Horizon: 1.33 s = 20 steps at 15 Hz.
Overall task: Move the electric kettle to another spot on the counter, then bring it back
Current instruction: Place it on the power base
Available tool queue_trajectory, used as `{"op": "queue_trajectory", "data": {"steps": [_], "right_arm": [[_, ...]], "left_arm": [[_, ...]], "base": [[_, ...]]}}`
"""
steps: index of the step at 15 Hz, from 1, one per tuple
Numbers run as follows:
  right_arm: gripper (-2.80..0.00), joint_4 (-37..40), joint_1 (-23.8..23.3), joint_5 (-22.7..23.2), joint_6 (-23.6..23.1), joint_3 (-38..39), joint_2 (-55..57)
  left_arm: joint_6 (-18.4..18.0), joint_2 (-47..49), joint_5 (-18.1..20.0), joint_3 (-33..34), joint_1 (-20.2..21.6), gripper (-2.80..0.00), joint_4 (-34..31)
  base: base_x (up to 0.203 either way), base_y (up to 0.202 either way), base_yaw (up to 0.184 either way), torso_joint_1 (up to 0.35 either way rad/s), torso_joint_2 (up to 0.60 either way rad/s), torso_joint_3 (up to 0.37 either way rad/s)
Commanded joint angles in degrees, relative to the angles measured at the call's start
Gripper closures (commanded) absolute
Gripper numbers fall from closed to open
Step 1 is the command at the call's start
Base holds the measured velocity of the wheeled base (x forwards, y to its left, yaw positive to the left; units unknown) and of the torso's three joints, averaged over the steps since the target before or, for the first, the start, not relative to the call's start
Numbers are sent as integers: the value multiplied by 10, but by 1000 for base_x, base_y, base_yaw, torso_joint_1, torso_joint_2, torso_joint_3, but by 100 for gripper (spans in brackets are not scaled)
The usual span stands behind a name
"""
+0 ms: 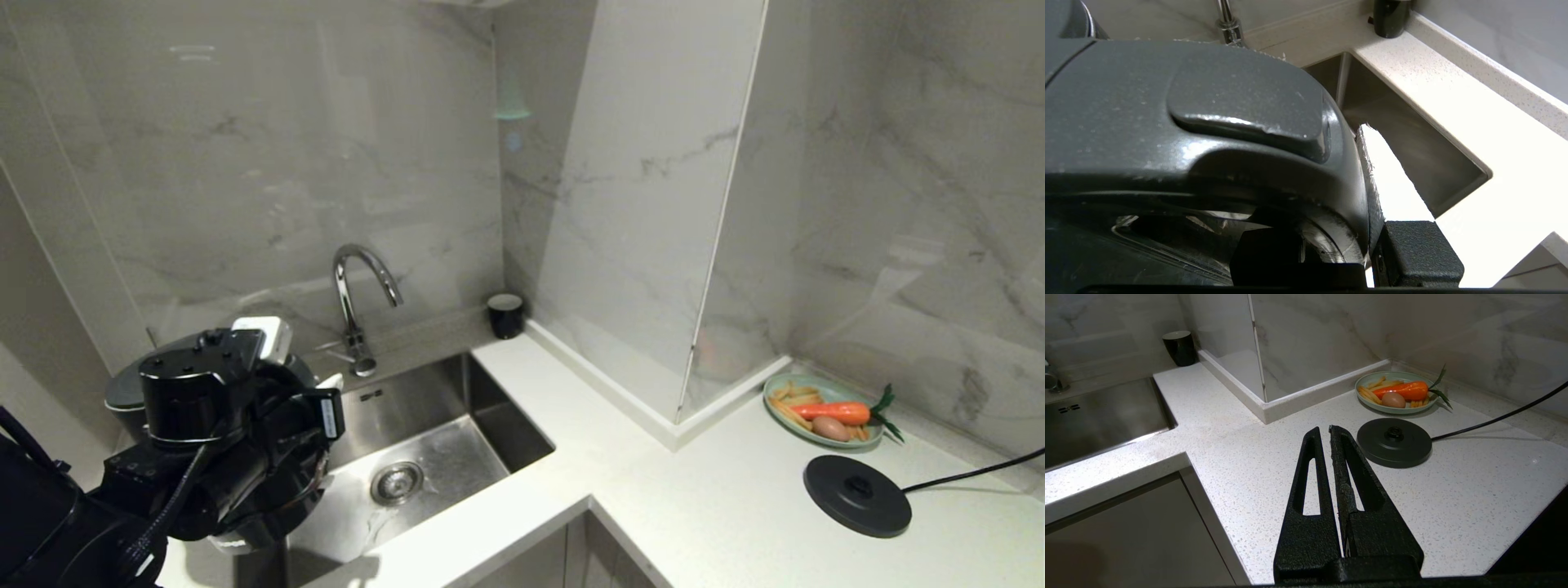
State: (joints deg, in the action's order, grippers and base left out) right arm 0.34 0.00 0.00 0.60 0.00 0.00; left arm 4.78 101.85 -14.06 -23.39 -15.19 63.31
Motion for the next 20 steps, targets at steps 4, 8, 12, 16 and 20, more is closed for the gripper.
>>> {"op": "queue_trajectory", "data": {"steps": [4, 8, 12, 16, 20], "right_arm": [[0, 0, 0, 0, 0, 0, 1], [0, 0, 0, 0, 0, 0, 1], [0, 0, 0, 0, 0, 0, 1], [0, 0, 0, 0, 0, 0, 1], [0, 0, 0, 0, 0, 0, 1]], "left_arm": [[2, 2, 0, 2, 1, 0, 4], [3, 1, -1, 7, 2, 0, 4], [8, 0, 0, 16, 2, 0, 4], [8, -3, 0, 19, 1, 0, 4], [8, -4, 0, 21, 2, 0, 4]], "base": [[3, 6, -94, 0, -1, 2], [3, 8, -175, 4, 4, 1], [2, 8, -172, 2, 1, 1], [5, 8, -175, 2, 1, 3], [4, 8, -173, 0, 0, 2]]}}
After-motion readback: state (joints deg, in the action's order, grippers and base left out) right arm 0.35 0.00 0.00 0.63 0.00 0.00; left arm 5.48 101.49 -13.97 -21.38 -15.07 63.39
